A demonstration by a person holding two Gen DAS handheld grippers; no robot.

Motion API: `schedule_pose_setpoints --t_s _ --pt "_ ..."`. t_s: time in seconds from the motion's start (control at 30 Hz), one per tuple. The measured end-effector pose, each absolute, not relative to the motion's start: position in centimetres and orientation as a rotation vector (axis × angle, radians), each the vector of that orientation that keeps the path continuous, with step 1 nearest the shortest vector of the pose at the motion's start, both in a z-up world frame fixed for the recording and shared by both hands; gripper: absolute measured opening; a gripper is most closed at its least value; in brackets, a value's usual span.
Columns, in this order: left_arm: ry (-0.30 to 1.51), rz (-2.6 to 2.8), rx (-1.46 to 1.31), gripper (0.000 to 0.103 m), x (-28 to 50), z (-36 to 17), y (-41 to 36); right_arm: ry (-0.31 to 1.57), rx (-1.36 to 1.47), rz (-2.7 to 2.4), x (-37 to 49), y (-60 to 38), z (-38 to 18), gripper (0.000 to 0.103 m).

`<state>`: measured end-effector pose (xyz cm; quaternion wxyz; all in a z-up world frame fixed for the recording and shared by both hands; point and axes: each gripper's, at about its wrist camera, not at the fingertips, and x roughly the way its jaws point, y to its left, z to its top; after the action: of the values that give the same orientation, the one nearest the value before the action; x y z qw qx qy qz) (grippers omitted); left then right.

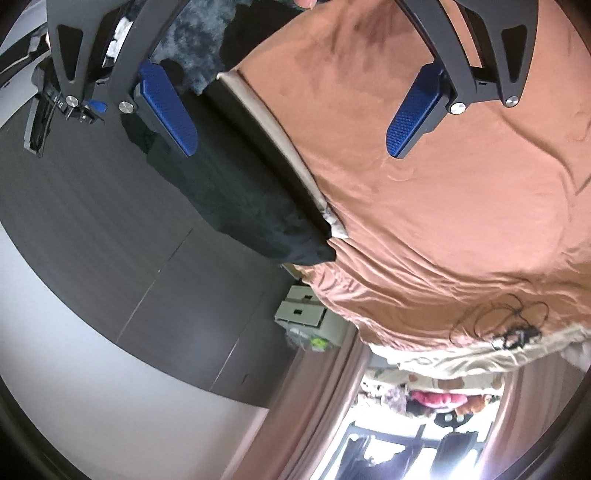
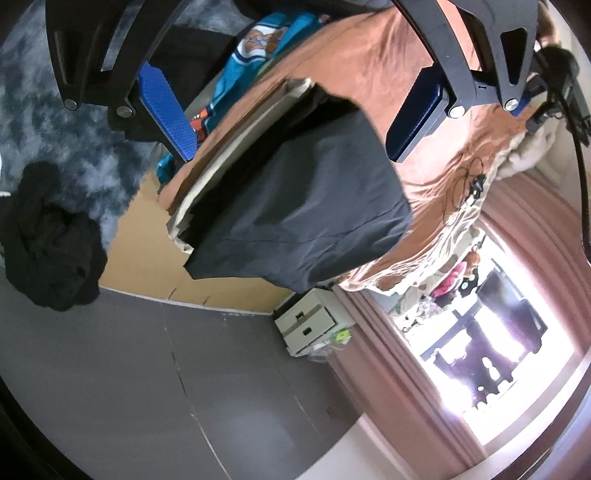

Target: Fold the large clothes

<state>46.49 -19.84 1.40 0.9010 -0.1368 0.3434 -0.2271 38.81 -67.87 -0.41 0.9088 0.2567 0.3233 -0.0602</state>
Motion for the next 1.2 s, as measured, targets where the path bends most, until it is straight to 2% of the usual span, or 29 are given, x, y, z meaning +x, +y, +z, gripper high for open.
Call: schedule_pose_setpoints --t_s 0.7,1.2 --pt "0.549 -0.412 -0.238 0.103 27.7 4.1 -13.3 0.592 0.388 0.04 25.2 -59.1 4.6 0.103" --pt "0.465 -0.337 -0.203 0.103 15.4 3.6 -11.2 0.566 0.275 0.095 17.3 -54.8 3.1 0.103"
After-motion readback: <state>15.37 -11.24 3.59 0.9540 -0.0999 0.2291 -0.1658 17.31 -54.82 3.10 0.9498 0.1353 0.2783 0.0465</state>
